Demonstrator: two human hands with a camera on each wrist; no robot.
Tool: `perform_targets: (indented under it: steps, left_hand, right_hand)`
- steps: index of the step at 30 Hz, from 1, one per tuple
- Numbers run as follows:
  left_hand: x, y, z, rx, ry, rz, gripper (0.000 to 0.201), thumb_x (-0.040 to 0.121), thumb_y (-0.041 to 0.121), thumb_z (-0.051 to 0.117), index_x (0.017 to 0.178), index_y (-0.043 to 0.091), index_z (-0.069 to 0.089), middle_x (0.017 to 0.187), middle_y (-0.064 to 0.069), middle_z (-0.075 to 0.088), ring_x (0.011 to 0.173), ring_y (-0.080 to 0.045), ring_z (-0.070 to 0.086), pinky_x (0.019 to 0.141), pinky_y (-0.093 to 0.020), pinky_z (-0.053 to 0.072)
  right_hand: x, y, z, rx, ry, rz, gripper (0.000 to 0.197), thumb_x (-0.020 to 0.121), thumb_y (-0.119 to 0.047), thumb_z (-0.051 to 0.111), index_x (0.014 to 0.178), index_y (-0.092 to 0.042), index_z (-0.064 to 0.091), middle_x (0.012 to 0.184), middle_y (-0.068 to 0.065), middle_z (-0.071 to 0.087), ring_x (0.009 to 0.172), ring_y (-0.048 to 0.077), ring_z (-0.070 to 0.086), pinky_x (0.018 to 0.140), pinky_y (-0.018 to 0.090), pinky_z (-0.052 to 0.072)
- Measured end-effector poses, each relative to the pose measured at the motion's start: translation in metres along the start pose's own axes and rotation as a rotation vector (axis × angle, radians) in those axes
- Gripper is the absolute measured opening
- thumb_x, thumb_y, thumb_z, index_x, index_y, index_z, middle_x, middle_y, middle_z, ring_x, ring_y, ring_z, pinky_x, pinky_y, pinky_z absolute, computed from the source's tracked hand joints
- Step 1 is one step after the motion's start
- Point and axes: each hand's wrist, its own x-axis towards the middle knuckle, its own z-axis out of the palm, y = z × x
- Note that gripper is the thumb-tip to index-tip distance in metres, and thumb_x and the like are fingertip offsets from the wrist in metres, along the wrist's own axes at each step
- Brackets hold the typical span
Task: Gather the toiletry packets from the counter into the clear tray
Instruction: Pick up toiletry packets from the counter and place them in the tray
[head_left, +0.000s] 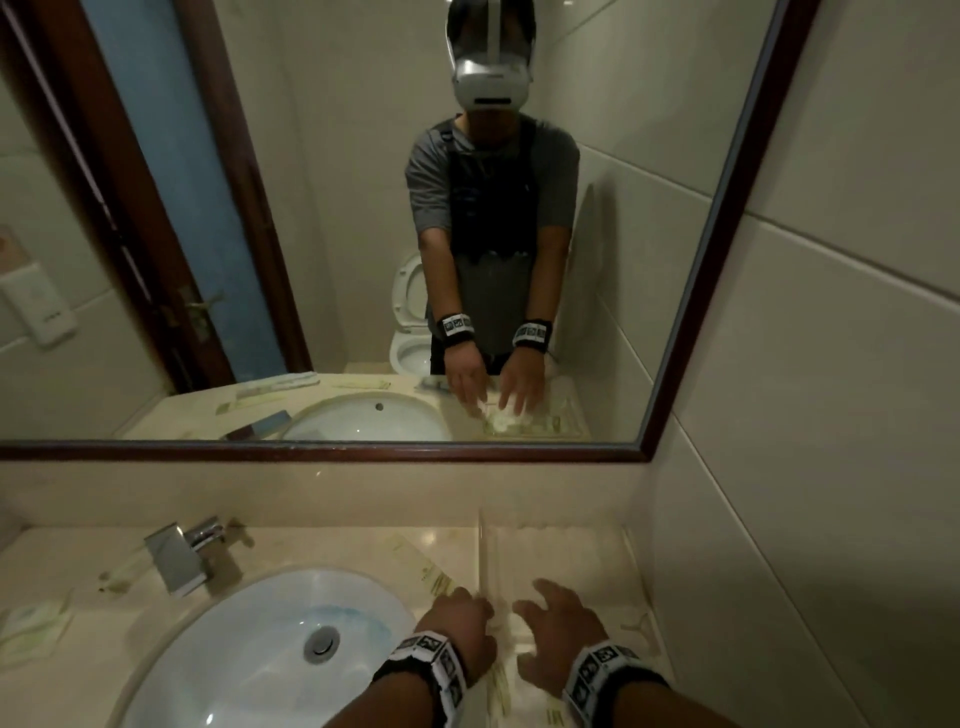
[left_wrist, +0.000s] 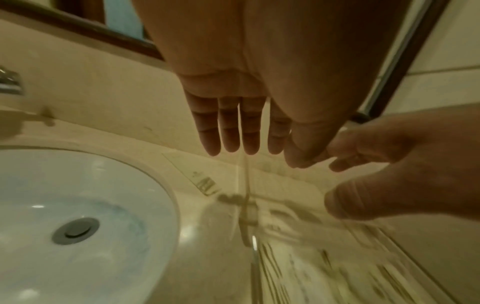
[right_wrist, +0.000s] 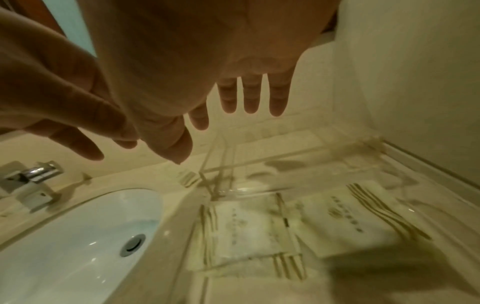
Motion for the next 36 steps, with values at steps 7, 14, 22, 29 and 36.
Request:
perform_targets:
  steps: [7, 14, 22, 29, 36]
  left_hand:
    - [-0.024, -0.045, -0.041, -0.091, 0.239, -0.122, 0.040, 0.090, 0.042, 0.052, 0.127, 0.030, 0.057, 0.127, 0.006, 0.063, 0.120, -0.014, 0.057, 0.099, -0.024, 0.044]
    - [-0.066, -0.089, -0.063, -0.062, 0.281, -0.220, 0.016, 0.087, 0.046, 0.054, 0.087, 0.030, 0.055, 0.102, 0.008, 0.066, 0.100, -0.015, 0.062, 0.083, -0.025, 0.049]
    - [-0.121, -0.124, -0.052, -0.024, 0.301, -0.239, 0.035, 0.095, 0.054, 0.043, 0.085, 0.023, 0.057, 0.093, 0.004, 0.064, 0.093, -0.016, 0.062, 0.079, -0.028, 0.048]
    - [-0.165, -0.181, -0.046, -0.049, 0.369, -0.236, 0.031, 0.096, 0.047, 0.042, 0.091, 0.024, 0.061, 0.098, 0.004, 0.066, 0.093, -0.016, 0.062, 0.079, -0.027, 0.049]
    - [-0.212, -0.234, -0.033, -0.074, 0.379, -0.274, 0.021, 0.092, 0.042, 0.046, 0.087, 0.025, 0.058, 0.099, 0.004, 0.068, 0.094, -0.018, 0.064, 0.077, -0.027, 0.049]
  right_hand:
    - [0.024, -0.051, -0.043, -0.101, 0.045, -0.141, 0.070, 0.086, -0.044, 0.061, 0.148, -0.022, 0.036, 0.161, 0.012, 0.017, 0.143, 0.037, 0.023, 0.114, 0.051, 0.029]
    - [0.022, -0.091, -0.066, -0.132, 0.105, -0.184, 0.066, 0.087, -0.039, 0.061, 0.148, -0.025, 0.037, 0.155, 0.011, 0.028, 0.139, 0.036, 0.031, 0.109, 0.053, 0.036]
    - [0.006, -0.149, -0.056, -0.177, 0.111, -0.154, 0.066, 0.087, -0.042, 0.061, 0.148, -0.027, 0.038, 0.156, 0.011, 0.027, 0.138, 0.036, 0.031, 0.109, 0.052, 0.036]
    - [-0.016, -0.220, -0.047, -0.193, 0.121, -0.171, 0.066, 0.086, -0.043, 0.062, 0.147, -0.026, 0.041, 0.155, 0.011, 0.030, 0.137, 0.035, 0.034, 0.108, 0.051, 0.038]
    - [-0.029, -0.284, -0.034, -0.194, 0.156, -0.159, 0.064, 0.086, -0.042, 0.062, 0.146, -0.028, 0.044, 0.150, 0.008, 0.036, 0.134, 0.033, 0.037, 0.107, 0.047, 0.038]
